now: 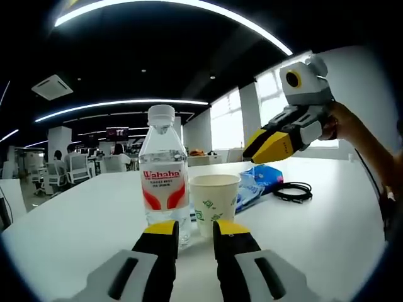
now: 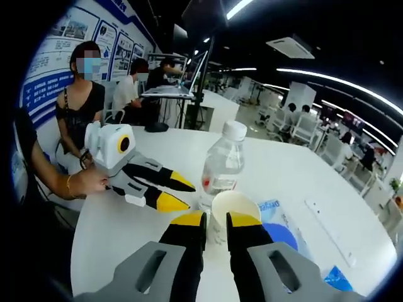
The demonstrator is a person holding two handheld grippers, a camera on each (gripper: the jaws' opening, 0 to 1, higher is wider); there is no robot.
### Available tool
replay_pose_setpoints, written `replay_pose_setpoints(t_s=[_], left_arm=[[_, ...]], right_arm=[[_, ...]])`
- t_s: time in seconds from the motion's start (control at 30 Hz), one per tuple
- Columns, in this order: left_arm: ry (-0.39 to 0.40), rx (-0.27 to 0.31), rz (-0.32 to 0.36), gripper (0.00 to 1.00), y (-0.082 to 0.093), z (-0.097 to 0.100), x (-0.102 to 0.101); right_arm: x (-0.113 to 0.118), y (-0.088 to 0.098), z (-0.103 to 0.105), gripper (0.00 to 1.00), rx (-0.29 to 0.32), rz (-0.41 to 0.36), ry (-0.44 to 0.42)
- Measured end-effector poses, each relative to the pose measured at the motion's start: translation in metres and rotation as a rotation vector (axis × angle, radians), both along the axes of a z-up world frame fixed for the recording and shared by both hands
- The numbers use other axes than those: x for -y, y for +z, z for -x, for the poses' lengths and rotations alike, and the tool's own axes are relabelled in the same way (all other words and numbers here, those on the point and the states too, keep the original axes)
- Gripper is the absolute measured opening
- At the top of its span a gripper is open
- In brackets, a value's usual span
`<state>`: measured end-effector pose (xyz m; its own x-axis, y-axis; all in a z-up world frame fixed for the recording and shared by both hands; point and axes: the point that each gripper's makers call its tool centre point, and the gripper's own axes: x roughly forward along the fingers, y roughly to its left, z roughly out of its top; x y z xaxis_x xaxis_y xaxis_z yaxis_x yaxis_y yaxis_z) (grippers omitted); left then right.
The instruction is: Arrange the tabletop items into an orderly group along one side of the table until the central work area is clear of visible clutter.
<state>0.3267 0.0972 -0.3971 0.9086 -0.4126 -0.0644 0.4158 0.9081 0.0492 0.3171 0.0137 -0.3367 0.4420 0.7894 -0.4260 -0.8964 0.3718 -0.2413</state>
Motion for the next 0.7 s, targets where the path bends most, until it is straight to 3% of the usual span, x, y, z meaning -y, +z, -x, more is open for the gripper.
replay_pose_setpoints(t_s=[0.33,0.4,0.5,0.7], left_arm=[[0.005,0.003,-0.014,0.21,-0.001,-0.001,0.000],[-0.005,-0.002,-0.024,0.21,-0.003,-0.001,0.003],[-0.003,0.008,-0.038,0.22,-0.002,-0.001,0.004],[0.016,0.037,-0.029,0.22,0.005,0.000,0.002]], right_arm=[[0.010,0.002,0.006,0.12,0.013,-0.107,-0.046],[0.016,0.007,0.003,0.12,0.047,-0.164,-0.082],[0.021,0.005,0.007,0.12,0.059,-0.182,-0.097],[0.028,-0.002,0.025,0.12,0.033,-0.248,-0.092]])
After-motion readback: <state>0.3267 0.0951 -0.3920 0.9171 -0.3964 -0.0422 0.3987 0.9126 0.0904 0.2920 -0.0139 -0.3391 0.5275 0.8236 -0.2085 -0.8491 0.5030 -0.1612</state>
